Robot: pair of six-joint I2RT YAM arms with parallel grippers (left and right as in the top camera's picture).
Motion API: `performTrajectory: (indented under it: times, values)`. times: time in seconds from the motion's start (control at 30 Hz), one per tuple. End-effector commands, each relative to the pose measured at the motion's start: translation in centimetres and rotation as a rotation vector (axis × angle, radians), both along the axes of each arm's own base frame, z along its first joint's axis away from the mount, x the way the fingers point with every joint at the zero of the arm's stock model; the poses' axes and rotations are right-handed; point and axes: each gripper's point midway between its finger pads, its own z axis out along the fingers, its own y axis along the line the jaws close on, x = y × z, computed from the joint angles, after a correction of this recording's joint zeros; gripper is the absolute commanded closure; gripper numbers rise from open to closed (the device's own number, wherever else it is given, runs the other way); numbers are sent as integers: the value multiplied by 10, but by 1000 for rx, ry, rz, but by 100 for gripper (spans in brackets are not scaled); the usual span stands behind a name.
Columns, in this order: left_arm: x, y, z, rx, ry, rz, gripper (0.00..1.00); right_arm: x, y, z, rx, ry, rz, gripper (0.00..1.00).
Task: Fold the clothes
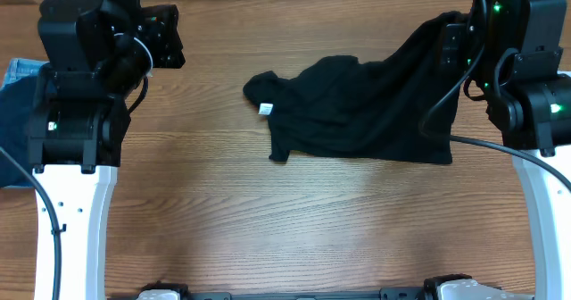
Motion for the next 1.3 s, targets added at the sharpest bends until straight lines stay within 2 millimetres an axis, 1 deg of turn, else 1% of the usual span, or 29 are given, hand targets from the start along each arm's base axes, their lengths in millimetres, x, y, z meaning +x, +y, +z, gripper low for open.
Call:
performTrajectory:
  times: [0.0,0.03,0.07,0.13,0.2,0.23,0.3,0.33,0.37,0.4,0.43,0.5,0.57,0.6,0.63,0.67,0.7,0.73,0.77,0.8,0.93,1.03,1.13,1.2,1.27]
  values:
    - [7,-11,-17,-5,56,-47,66,-6,-5,22,14,-57,-24,96]
    - [11,-18,-23,-10,72,-70,61,-7,-3,21,17,-51,-15,96]
    - [16,-22,-29,-9,85,-80,61,-7,0,20,24,-45,-1,96]
    - [31,-38,-42,-9,97,-116,59,-10,2,15,26,-24,17,96]
    - [47,-65,-54,-3,85,-171,57,-12,2,12,24,-6,16,96]
    - [58,-88,-62,10,68,-222,54,-14,2,9,23,6,16,96]
    - [74,-135,-86,49,47,-312,36,-16,2,3,19,34,16,96]
    - [79,-151,-99,73,59,-338,30,-17,1,0,17,48,16,96]
    - [84,-177,-124,129,108,-397,25,-19,1,-4,16,63,16,96]
    - [89,-193,-141,169,153,-425,23,-19,1,-5,15,70,16,96]
    - [94,-214,-162,236,197,-464,23,-19,1,-6,14,74,16,96]
    - [105,-257,-205,463,210,-550,23,-18,2,-8,16,79,18,96]
    - [107,-282,-235,629,178,-598,23,-18,4,-10,22,87,28,96]
    - [106,-291,-258,737,171,-620,24,-18,6,-11,29,92,35,96]
    - [102,-296,-278,804,182,-652,23,-18,6,-11,33,92,37,96]
    - [98,-300,-300,836,210,-675,23,-18,7,-11,33,92,38,96]
    - [95,-302,-318,847,237,-690,23,-18,6,-11,33,92,37,96]
    - [94,-303,-328,857,252,-695,23,-18,7,-11,33,92,38,96]
    - [96,-297,-341,900,270,-675,23,-18,6,-11,33,92,38,96]
    - [98,-292,-349,932,282,-661,23,-18,7,-11,33,92,38,96]
    - [110,-276,-352,964,289,-613,24,-18,7,-11,33,92,38,96]
    - [114,-270,-351,960,291,-601,24,-18,7,-11,33,92,38,96]
    - [113,-267,-357,963,303,-602,25,-18,6,-11,33,91,37,96]
    - [112,-262,-366,966,316,-601,26,-17,7,-11,33,90,37,96]
    - [111,-261,-369,966,324,-605,28,-17,7,-10,33,86,38,96]
